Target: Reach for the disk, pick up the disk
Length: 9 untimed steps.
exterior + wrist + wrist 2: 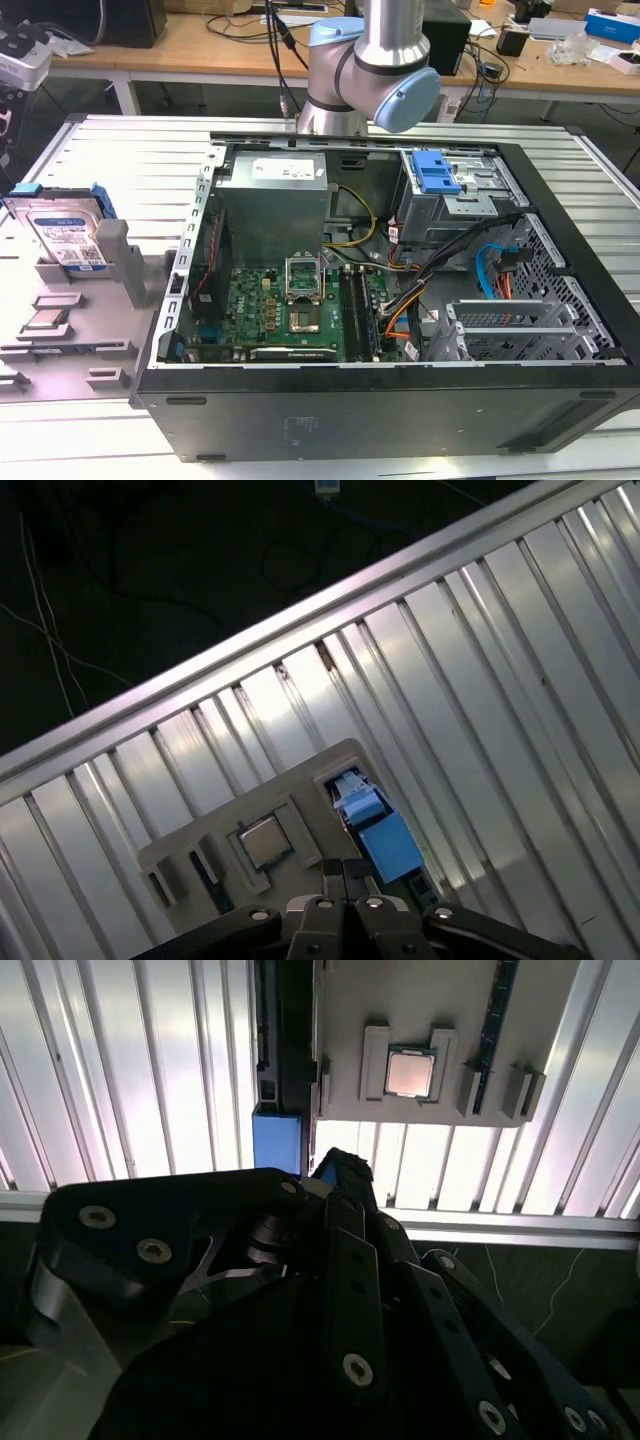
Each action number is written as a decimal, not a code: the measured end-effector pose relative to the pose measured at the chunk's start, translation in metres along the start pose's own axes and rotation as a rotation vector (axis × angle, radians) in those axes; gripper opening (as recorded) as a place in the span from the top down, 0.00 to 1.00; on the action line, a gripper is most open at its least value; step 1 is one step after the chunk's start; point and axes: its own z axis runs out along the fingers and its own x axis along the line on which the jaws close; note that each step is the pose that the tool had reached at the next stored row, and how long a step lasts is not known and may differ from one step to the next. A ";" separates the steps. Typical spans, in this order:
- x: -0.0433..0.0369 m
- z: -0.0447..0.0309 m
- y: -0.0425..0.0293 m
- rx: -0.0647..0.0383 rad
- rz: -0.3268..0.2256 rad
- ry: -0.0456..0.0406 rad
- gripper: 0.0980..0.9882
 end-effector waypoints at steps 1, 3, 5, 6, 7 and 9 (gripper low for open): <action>0.0000 0.0000 0.0000 0.000 -0.006 0.0002 0.99; 0.0000 0.0000 0.0000 0.000 -0.026 0.0009 0.99; 0.0000 0.0000 0.0000 0.000 -0.046 0.0017 0.99; 0.0000 0.0000 0.0000 0.000 -0.052 0.0020 0.99; 0.0000 0.0000 0.0000 0.000 -0.059 0.0022 0.99; 0.0000 0.0000 0.0000 0.000 -0.073 0.0027 0.99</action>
